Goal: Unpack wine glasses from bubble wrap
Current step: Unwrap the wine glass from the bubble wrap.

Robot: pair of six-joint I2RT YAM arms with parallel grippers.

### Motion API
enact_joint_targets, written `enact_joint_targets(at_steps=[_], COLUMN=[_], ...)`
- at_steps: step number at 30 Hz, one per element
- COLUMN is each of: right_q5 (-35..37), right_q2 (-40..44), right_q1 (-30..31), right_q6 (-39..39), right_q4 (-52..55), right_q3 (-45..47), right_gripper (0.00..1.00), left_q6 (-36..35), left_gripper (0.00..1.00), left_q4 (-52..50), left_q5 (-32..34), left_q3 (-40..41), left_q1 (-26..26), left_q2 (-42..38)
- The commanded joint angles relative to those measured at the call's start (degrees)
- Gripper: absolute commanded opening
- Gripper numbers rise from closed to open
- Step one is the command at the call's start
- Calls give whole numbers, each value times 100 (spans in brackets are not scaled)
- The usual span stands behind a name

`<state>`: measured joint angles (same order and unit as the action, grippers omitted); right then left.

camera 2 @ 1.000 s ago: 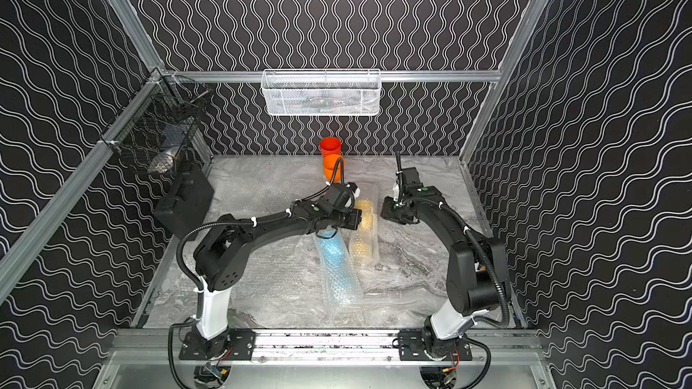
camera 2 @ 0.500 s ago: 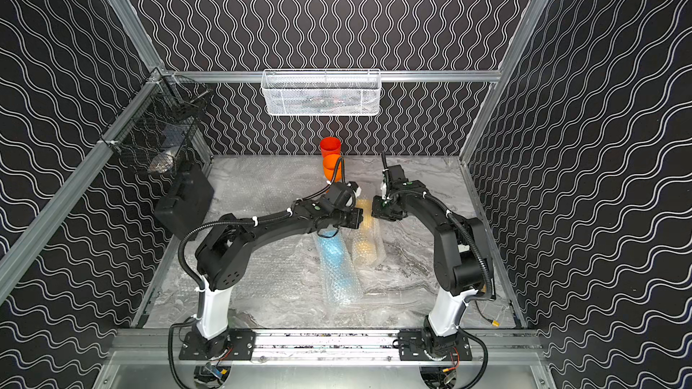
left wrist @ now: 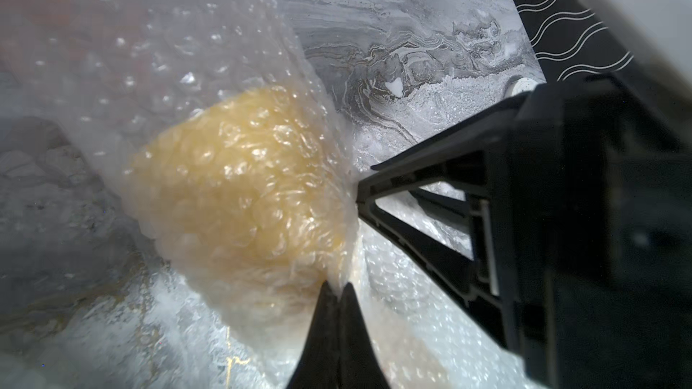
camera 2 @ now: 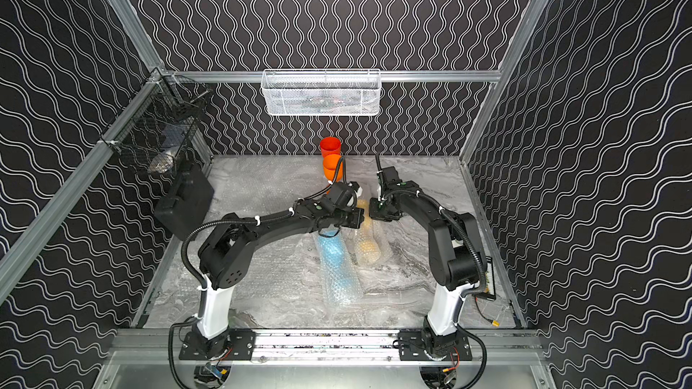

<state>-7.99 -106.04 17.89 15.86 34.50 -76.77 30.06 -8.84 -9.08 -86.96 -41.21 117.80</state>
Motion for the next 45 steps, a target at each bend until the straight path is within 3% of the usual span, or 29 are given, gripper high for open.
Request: enact_joint_targets(at_steps=[1,7,11,26,38,45], right_q5=[-53,149,289,176,-93,-141], right_q2=[-31,28,83,346,523,578], right_q1=[8,4,-38,-449,-834,-1169], right_q6=[-34,5,44,260,390,505], right_q4=[-160,-141,-104,-208,-321,-451], right_q3=[28,82,109,338,435,285], right_gripper=[18,6,2,0,1,2], left_q6=[8,1,-49,-150,-15,19], left_gripper=[3,3,3,0,0,1], left_q4=[49,23,-30,-65,92,69], left_q5=[29,25,120,381,86,41], left_q3=[28,37,58,430,206,-352], left_q1=[-1,-1,-1,162,166,166], left_q2=[-2,20,-7,-169,56,446])
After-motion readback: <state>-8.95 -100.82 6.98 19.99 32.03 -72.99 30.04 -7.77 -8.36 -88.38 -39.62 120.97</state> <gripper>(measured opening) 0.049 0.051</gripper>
